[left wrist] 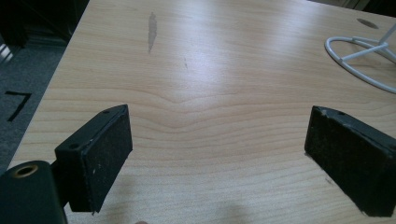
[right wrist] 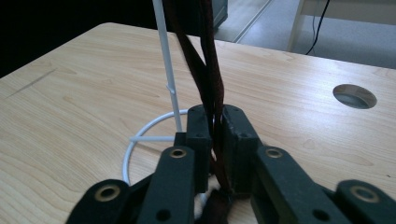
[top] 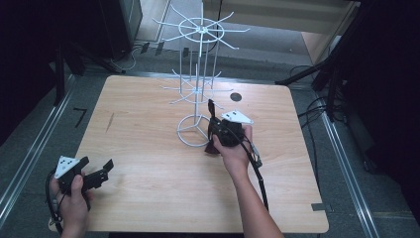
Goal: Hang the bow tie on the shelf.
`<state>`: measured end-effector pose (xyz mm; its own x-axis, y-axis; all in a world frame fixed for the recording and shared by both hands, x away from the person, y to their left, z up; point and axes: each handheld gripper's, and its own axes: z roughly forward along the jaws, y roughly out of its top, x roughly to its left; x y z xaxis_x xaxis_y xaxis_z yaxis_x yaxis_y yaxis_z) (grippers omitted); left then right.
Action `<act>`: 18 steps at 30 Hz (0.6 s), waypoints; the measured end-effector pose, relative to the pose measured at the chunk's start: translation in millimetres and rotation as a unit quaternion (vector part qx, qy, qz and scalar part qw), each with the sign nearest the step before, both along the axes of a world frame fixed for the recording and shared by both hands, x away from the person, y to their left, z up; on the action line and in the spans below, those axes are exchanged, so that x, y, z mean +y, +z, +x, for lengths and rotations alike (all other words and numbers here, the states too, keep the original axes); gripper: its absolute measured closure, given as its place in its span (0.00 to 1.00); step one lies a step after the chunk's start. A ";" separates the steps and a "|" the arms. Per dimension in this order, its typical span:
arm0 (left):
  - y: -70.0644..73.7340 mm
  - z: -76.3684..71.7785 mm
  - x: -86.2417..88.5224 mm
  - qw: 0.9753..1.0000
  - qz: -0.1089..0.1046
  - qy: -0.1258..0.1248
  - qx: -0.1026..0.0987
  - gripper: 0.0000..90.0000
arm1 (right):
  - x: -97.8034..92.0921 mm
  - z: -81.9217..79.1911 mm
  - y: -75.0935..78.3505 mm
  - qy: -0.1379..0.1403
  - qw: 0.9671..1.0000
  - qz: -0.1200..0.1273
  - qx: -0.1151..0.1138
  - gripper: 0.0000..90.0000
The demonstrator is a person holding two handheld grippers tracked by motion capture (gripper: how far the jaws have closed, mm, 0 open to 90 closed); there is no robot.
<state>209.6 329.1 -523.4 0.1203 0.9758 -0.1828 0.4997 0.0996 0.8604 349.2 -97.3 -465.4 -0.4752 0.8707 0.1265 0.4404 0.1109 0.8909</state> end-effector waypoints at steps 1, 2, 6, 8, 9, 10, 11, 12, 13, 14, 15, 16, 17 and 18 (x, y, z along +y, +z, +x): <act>0.0 0.0 0.0 1.000 0.000 0.000 0.000 0.09 | 0.0 0.0 0.0 0.000 1.000 0.000 0.000 0.91; 0.0 0.0 0.0 1.000 0.000 0.000 0.000 0.09 | -1.4 -0.9 0.8 0.003 1.000 0.000 -0.001 0.85; 0.0 0.0 0.0 1.000 0.000 0.000 0.000 0.09 | -2.0 -3.0 3.4 0.002 1.000 -0.003 -0.009 0.63; 0.0 0.0 0.0 1.000 0.000 0.000 0.000 0.09 | -3.3 -4.6 5.9 -0.005 1.000 -0.011 0.000 0.49; 0.0 0.0 -0.1 1.000 0.000 0.000 0.000 0.09 | -4.4 -5.5 6.8 -0.005 1.000 -0.012 0.003 0.43; 0.0 0.0 -0.1 1.000 0.000 0.000 0.000 0.09 | -5.7 -6.6 7.8 -0.006 1.000 -0.015 0.006 0.39; 0.0 0.0 -0.1 1.000 0.000 0.000 0.000 0.09 | -8.5 -9.3 9.9 -0.006 1.000 -0.014 0.005 0.31; 0.0 0.0 -0.1 1.000 0.000 0.000 0.000 0.09 | -8.5 -9.3 9.9 -0.006 1.000 -0.014 0.005 0.31; 0.0 0.0 -0.2 1.000 0.000 0.000 -0.001 0.09 | -9.7 -10.3 10.5 -0.005 1.000 -0.014 0.004 0.27; -0.1 0.0 -0.1 1.000 0.000 0.000 -0.001 0.09 | -11.8 -11.9 11.8 -0.007 1.000 -0.014 0.005 0.24; -0.1 0.0 -0.2 1.000 0.000 0.000 -0.001 0.09 | -13.6 -13.3 12.6 -0.008 1.000 -0.013 0.006 0.21; 0.0 0.0 -0.2 1.000 0.000 0.001 -0.001 0.09 | -15.7 -14.4 13.3 -0.008 1.000 -0.011 0.006 0.18; 0.0 0.0 -0.2 1.000 0.000 0.000 -0.001 0.09 | -19.9 -16.8 14.3 -0.008 1.000 -0.009 0.007 0.16; -0.1 0.0 -0.2 1.000 0.000 0.000 -0.001 0.09 | -19.9 -16.8 14.3 -0.008 1.000 -0.009 0.007 0.16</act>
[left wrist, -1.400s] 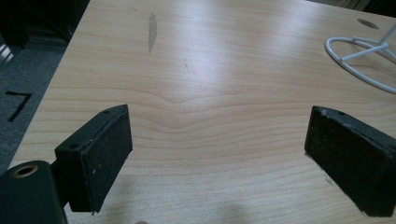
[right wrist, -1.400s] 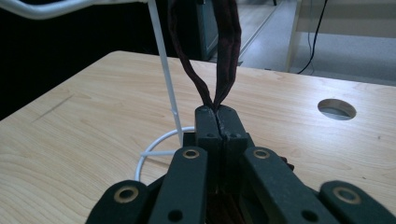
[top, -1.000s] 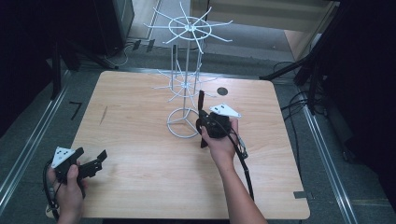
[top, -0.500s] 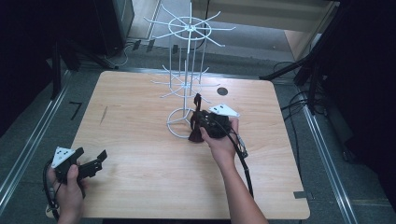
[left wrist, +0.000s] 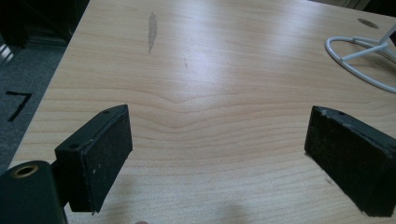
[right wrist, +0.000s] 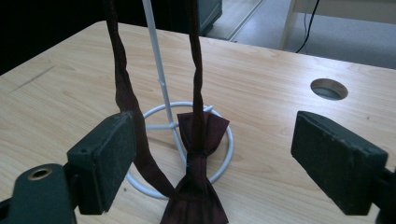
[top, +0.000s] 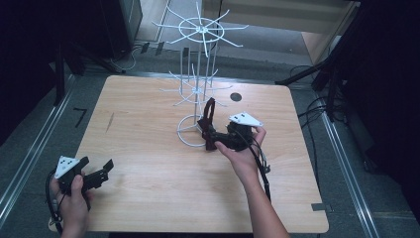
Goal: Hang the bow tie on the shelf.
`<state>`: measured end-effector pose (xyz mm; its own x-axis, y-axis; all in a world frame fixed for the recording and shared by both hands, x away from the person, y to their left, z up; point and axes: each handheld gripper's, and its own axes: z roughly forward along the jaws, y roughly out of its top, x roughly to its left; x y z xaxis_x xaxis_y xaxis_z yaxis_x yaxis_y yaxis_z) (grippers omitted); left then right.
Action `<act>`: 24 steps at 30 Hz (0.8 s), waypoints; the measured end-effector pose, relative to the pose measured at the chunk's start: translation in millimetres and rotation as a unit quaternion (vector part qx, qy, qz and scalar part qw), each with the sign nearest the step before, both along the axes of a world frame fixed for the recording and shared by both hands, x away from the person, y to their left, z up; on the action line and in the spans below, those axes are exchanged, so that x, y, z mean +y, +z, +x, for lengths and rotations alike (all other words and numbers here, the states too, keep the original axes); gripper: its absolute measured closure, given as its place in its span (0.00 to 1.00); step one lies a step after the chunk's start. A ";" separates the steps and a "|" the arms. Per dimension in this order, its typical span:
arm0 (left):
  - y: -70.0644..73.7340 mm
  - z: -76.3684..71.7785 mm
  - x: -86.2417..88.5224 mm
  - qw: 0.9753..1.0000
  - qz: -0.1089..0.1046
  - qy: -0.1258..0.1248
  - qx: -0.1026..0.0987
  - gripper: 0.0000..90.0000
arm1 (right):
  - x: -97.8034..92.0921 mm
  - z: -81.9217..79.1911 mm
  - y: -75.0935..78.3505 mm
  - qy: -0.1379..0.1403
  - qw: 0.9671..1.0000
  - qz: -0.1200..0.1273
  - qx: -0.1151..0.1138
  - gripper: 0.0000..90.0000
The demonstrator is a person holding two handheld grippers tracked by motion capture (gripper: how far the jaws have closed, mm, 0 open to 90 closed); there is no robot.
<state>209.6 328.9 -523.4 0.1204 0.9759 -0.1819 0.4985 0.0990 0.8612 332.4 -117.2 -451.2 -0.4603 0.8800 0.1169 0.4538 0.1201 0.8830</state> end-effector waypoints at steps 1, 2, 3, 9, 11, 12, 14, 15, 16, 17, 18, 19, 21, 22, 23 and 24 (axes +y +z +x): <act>0.0 0.0 0.0 1.000 0.000 0.000 0.000 0.09 | -2.7 -1.4 0.3 0.000 1.000 0.002 0.000 0.15; 0.0 0.0 0.0 1.000 0.000 0.000 0.000 0.09 | -5.6 -2.9 0.5 0.000 1.000 0.003 0.000 0.15; 0.0 0.0 -0.1 1.000 0.000 0.000 0.000 0.09 | -9.4 -4.7 0.4 -0.001 1.000 0.003 -0.001 0.14; 0.1 -0.1 -0.2 1.000 0.001 0.000 0.000 0.09 | -34.3 -13.7 -0.5 -0.018 1.000 0.005 -0.003 0.12; 0.1 -0.1 -0.2 1.000 0.001 0.001 0.000 0.09 | -37.3 -14.5 -0.7 -0.019 1.000 0.005 -0.005 0.12; 0.1 -0.1 -0.2 1.000 0.001 0.000 0.000 0.09 | -41.8 -16.1 -1.1 -0.023 1.000 0.004 -0.006 0.12; 0.1 -0.1 -0.2 1.000 0.001 0.000 0.000 0.09 | -49.1 -18.6 -1.9 -0.029 1.000 0.004 -0.005 0.12; 0.1 -0.2 -0.2 1.000 0.001 0.000 0.000 0.09 | -53.0 -19.9 -2.4 -0.032 0.999 0.005 -0.006 0.12; 0.1 -0.2 -0.2 1.000 0.001 0.000 0.000 0.09 | -56.6 -21.2 -3.1 -0.036 0.999 0.008 -0.005 0.12; 0.2 -0.2 -0.2 1.000 0.002 0.000 0.001 0.09 | -60.5 -22.3 -3.8 -0.039 0.999 0.008 -0.005 0.12; 0.2 -0.2 -0.2 1.000 0.002 0.000 0.001 0.09 | -63.7 -23.6 -4.5 -0.043 0.999 0.010 -0.004 0.12; 0.1 -0.2 -0.2 1.000 0.002 0.000 0.000 0.09 | -66.5 -24.3 -5.1 -0.043 0.999 0.009 -0.005 0.12; 0.2 -0.3 -0.1 1.000 0.002 0.000 0.000 0.09 | -72.8 -26.7 -6.2 -0.052 0.999 0.010 -0.003 0.12; 0.1 -0.2 -0.2 1.000 0.001 0.000 0.000 0.09 | -77.2 -27.9 -7.0 -0.054 0.998 0.009 -0.006 0.12; 0.1 -0.2 -0.1 1.000 0.001 0.001 0.000 0.09 | -80.2 -29.2 -7.4 -0.059 0.998 0.010 -0.004 0.12; 0.1 -0.2 -0.1 1.000 0.001 0.001 0.000 0.09 | -83.4 -30.1 -8.1 -0.061 0.998 0.011 -0.004 0.12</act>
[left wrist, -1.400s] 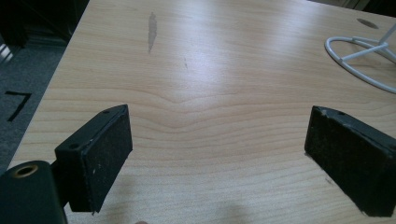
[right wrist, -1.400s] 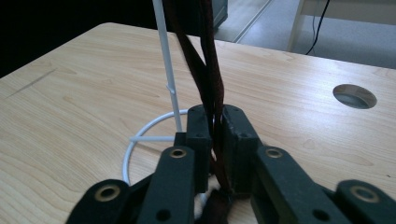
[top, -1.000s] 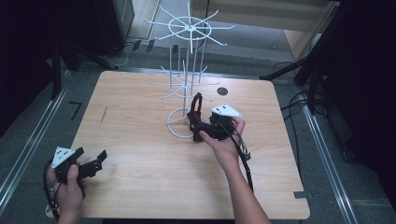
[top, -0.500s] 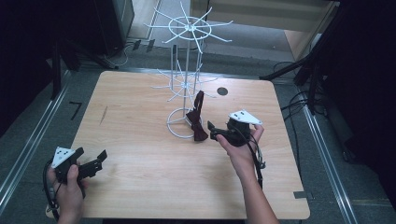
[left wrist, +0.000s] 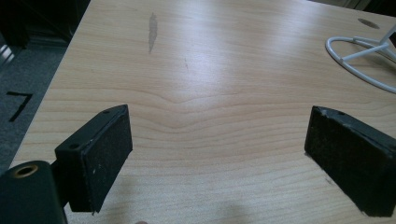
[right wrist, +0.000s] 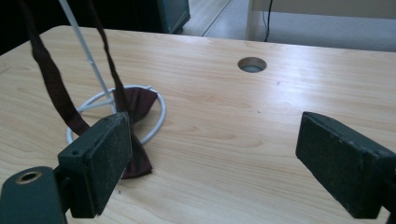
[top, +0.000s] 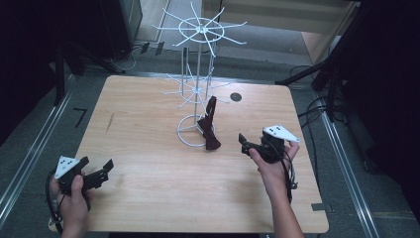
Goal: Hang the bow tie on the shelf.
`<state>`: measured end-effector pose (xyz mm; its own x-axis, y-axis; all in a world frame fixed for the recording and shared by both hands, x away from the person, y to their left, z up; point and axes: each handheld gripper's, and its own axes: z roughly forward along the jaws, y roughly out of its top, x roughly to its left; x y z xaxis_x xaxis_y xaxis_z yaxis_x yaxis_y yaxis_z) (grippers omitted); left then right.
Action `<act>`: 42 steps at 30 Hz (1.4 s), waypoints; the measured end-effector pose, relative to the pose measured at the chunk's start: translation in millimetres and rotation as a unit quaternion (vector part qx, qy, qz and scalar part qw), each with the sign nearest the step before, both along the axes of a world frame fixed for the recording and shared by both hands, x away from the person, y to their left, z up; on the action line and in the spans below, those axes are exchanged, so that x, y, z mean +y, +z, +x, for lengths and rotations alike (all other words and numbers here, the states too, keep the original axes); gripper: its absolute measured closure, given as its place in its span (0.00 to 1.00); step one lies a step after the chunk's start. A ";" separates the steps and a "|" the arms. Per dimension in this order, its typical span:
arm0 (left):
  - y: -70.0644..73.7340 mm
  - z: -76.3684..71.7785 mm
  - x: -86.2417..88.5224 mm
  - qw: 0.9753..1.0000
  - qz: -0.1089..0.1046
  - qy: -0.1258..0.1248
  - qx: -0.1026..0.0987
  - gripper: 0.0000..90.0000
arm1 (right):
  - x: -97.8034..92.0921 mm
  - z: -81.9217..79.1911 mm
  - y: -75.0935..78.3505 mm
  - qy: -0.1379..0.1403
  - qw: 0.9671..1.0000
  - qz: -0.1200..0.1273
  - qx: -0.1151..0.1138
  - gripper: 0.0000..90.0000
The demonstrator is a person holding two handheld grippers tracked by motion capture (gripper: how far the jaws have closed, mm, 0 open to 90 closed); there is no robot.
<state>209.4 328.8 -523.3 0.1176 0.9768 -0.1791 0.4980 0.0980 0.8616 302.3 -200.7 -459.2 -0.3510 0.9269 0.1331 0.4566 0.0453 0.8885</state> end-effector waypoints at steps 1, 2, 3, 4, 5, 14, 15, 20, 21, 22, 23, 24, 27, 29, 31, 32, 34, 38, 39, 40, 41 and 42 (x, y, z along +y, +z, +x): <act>0.0 0.0 0.0 1.000 0.000 0.000 0.000 0.09 | -3.1 -1.2 -0.4 -0.004 1.000 0.000 0.002 0.12; 0.0 0.0 0.0 1.000 0.000 0.000 0.000 0.09 | -6.2 -2.0 -1.1 -0.006 1.000 0.002 0.000 0.12; 0.0 0.0 0.0 1.000 0.000 0.000 0.000 0.09 | -10.1 -3.3 -1.9 -0.010 1.000 0.001 0.002 0.12; -0.1 0.0 0.0 1.000 0.000 0.000 0.000 0.09 | -12.5 -3.9 -2.4 -0.012 1.000 0.001 0.001 0.12; -0.1 0.0 0.1 1.000 0.000 0.000 0.000 0.09 | -15.4 -4.9 -3.2 -0.016 1.000 0.003 0.002 0.12; 0.0 -0.1 0.1 1.000 0.000 0.001 0.000 0.09 | -37.7 -13.9 -10.2 -0.038 0.999 0.003 0.010 0.12; 0.0 -0.1 0.0 1.000 0.000 0.001 0.000 0.09 | -40.0 -15.1 -11.3 -0.041 0.999 0.003 0.010 0.12; 0.0 -0.3 0.2 1.000 0.000 0.000 -0.001 0.09 | -49.7 -20.3 -18.0 -0.049 0.999 0.000 0.015 0.12; 0.0 -0.3 0.1 1.000 0.000 0.001 -0.001 0.09 | -52.7 -22.5 -20.3 -0.051 0.999 -0.001 0.016 0.12; 0.0 -0.3 0.1 1.000 0.000 0.001 -0.001 0.09 | -52.7 -22.5 -20.3 -0.051 0.999 -0.001 0.016 0.12; 0.0 -0.3 0.1 1.000 0.000 0.000 -0.001 0.09 | -54.9 -23.8 -21.5 -0.052 0.999 -0.003 0.017 0.12; 0.0 -0.3 0.1 1.000 0.000 0.000 -0.001 0.09 | -57.0 -25.6 -23.0 -0.056 0.998 -0.002 0.020 0.12; 0.0 -0.3 0.0 1.000 0.000 0.000 -0.001 0.09 | -62.9 -28.6 -26.7 -0.061 0.998 -0.001 0.022 0.12; 0.0 -0.4 0.0 1.000 0.001 0.000 -0.001 0.09 | -67.1 -31.1 -29.7 -0.065 0.998 0.000 0.026 0.12; 0.1 -0.4 -0.1 1.000 0.001 0.000 -0.001 0.09 | -70.5 -33.1 -32.4 -0.069 0.997 -0.001 0.028 0.12; 0.1 -0.4 -0.1 1.000 0.001 0.001 -0.001 0.09 | -72.1 -33.9 -33.7 -0.069 0.997 -0.003 0.029 0.12; 0.2 -0.5 -0.1 1.000 0.001 0.000 0.000 0.09 | -75.0 -35.6 -36.1 -0.074 0.997 -0.001 0.032 0.12; 0.2 -0.6 -0.2 1.000 0.002 0.001 -0.001 0.09 | -81.5 -39.0 -39.5 -0.080 0.996 -0.002 0.032 0.12; 0.2 -0.6 -0.2 1.000 0.002 0.001 -0.001 0.09 | -83.4 -39.6 -40.2 -0.082 0.996 -0.001 0.031 0.12; 0.2 -0.6 -0.2 1.000 0.002 0.000 -0.001 0.09 | -85.3 -40.7 -40.9 -0.085 0.996 0.000 0.031 0.12; 0.2 -0.6 -0.2 1.000 0.002 0.000 -0.001 0.09 | -87.3 -41.6 -41.7 -0.086 0.996 -0.001 0.031 0.12; 0.2 -0.6 -0.2 1.000 0.002 0.001 -0.001 0.09 | -89.5 -42.7 -42.6 -0.089 0.996 -0.001 0.031 0.12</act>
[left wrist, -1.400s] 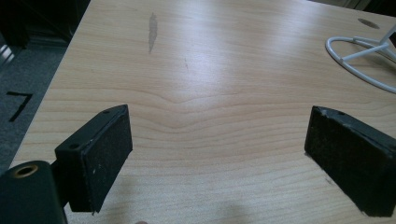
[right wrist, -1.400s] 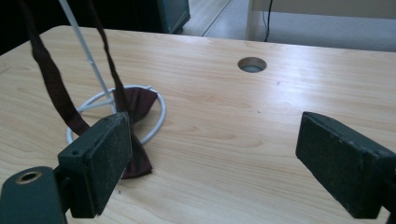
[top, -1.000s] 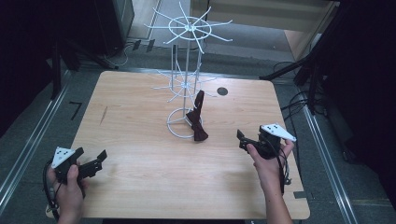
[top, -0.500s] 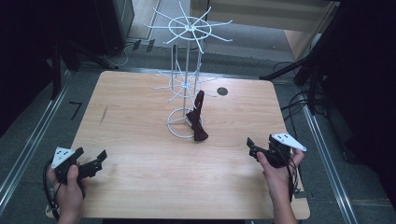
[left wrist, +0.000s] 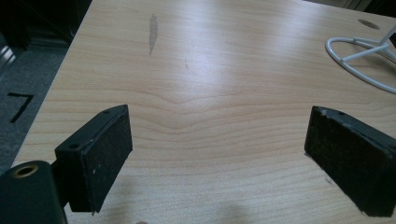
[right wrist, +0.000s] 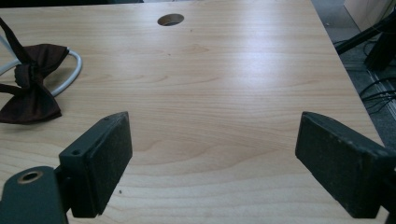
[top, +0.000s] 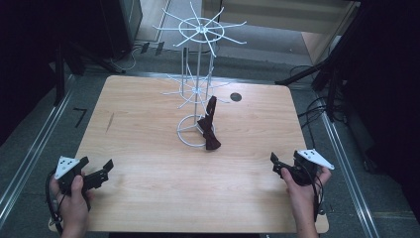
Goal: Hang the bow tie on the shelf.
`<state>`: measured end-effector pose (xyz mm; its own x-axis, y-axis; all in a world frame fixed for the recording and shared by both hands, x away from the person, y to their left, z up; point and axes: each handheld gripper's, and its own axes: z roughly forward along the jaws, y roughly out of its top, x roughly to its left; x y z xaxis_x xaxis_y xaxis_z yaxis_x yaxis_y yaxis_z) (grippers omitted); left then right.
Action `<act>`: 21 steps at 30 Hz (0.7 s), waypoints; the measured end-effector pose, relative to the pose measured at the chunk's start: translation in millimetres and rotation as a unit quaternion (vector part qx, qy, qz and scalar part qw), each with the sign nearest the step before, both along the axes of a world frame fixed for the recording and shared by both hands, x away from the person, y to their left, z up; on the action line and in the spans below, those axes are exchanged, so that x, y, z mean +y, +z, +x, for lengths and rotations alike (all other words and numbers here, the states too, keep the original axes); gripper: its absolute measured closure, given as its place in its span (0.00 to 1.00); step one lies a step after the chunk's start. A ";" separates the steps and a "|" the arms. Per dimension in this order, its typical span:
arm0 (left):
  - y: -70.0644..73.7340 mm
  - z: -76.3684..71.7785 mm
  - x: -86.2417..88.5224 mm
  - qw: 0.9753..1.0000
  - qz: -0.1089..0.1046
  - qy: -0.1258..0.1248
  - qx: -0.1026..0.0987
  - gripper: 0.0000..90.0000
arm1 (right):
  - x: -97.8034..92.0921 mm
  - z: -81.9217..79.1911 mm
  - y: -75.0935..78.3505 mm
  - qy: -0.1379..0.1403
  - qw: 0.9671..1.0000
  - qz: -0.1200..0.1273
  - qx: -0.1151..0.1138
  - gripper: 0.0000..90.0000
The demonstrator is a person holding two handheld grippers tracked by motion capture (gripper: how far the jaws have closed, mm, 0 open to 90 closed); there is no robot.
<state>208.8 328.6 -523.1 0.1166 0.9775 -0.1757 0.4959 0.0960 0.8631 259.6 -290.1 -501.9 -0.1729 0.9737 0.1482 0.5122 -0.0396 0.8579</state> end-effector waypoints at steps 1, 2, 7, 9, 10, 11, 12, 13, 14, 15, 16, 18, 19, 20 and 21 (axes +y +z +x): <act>0.0 0.0 0.0 1.000 0.000 0.000 0.000 0.09 | -1.9 -1.3 -1.0 -0.003 1.000 0.001 0.001 0.12; 0.0 0.0 -0.2 1.000 -0.001 0.001 -0.001 0.09 | -3.9 -2.6 -2.2 -0.005 1.000 0.004 0.002 0.12; 0.0 -0.1 -0.2 1.000 0.000 0.000 -0.001 0.09 | -15.0 -9.9 -8.6 -0.015 1.000 0.002 0.006 0.12; 0.1 -0.1 -0.2 1.000 0.000 0.000 0.000 0.09 | -19.5 -12.9 -11.1 -0.019 1.000 0.001 0.006 0.12; 0.1 -0.2 -0.2 1.000 0.001 0.000 0.000 0.09 | -21.9 -14.5 -12.3 -0.023 1.000 0.001 0.008 0.12; 0.1 -0.2 -0.2 1.000 0.001 0.000 0.000 0.09 | -24.0 -16.2 -13.4 -0.026 1.000 0.002 0.009 0.12; 0.0 -0.2 -0.3 1.000 0.000 -0.001 0.001 0.09 | -25.7 -17.4 -14.2 -0.026 1.000 0.002 0.010 0.12; 0.0 -0.2 -0.4 1.000 -0.001 -0.002 0.000 0.09 | -28.5 -19.2 -15.6 -0.029 1.000 0.001 0.010 0.12; -0.1 -0.2 -0.9 1.000 0.002 -0.002 -0.001 0.09 | -30.7 -20.9 -16.5 -0.031 0.999 0.002 0.011 0.12; -0.1 -0.1 -1.2 1.000 0.002 -0.001 -0.001 0.09 | -32.9 -22.3 -17.6 -0.033 0.999 0.002 0.010 0.12; -0.2 -0.1 -1.2 1.000 0.002 -0.001 -0.001 0.09 | -34.9 -23.9 -18.5 -0.036 0.999 0.003 0.011 0.12; -0.1 -0.2 -1.1 1.000 0.001 -0.001 -0.001 0.09 | -38.8 -26.8 -20.6 -0.039 0.999 0.002 0.013 0.12; -0.1 -0.2 -1.0 1.000 0.001 -0.001 -0.001 0.09 | -40.1 -28.5 -21.6 -0.041 0.999 0.004 0.016 0.12; 0.0 -0.4 -1.0 1.000 0.002 -0.001 -0.001 0.09 | -41.9 -29.8 -22.8 -0.043 0.999 0.004 0.016 0.12; 0.0 -0.4 -1.1 1.000 0.002 -0.001 -0.001 0.09 | -43.3 -30.9 -23.7 -0.045 0.999 0.003 0.017 0.12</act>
